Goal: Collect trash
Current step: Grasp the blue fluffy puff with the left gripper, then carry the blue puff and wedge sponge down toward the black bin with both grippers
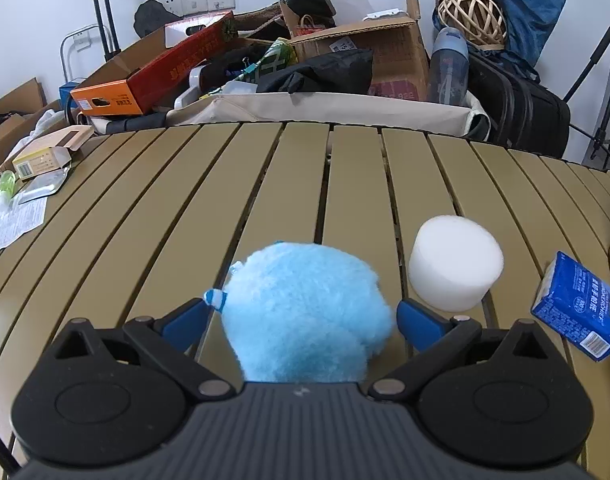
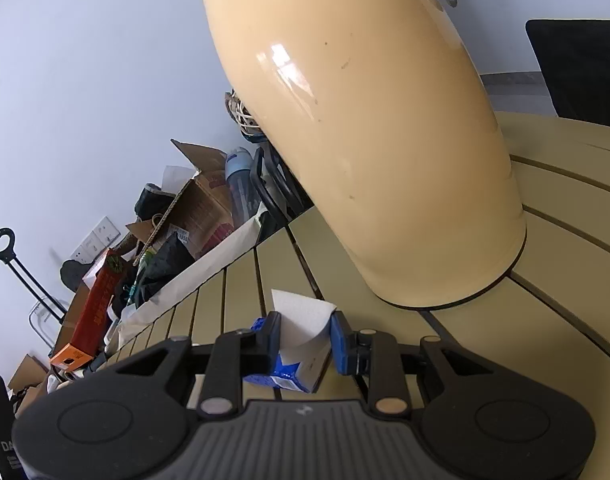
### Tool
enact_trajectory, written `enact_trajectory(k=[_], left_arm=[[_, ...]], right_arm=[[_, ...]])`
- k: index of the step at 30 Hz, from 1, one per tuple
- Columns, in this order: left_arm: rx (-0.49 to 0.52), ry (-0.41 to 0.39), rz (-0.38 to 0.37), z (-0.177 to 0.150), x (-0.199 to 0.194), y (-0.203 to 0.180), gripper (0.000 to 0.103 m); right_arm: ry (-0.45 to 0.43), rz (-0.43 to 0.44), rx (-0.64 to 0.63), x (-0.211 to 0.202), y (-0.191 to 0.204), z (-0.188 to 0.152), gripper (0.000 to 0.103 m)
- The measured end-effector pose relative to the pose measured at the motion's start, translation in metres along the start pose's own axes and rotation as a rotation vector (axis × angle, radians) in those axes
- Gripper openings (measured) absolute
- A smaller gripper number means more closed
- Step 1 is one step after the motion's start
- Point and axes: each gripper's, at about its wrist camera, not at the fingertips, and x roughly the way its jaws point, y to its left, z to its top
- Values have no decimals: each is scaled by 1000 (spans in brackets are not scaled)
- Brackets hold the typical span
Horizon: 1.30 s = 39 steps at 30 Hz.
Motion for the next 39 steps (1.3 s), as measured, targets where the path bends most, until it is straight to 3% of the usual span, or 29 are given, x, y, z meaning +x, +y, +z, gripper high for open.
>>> enact_trajectory(k=[3,6,20,39], left_arm=[[-5,8,-7,0,1,0,98],[1,10,-20,-1,2,0,87],[-6,-11,-46,-7,-15,9,83],[-25,-134,-33,-36,-113,38,83]], right_arm=[[1,1,-2,-1,2,-1,25],[4,1,-8,1,3,-2,25],[13,34,-56,-7,17,-5,25],[17,105,-225,-66,62,-29,25]])
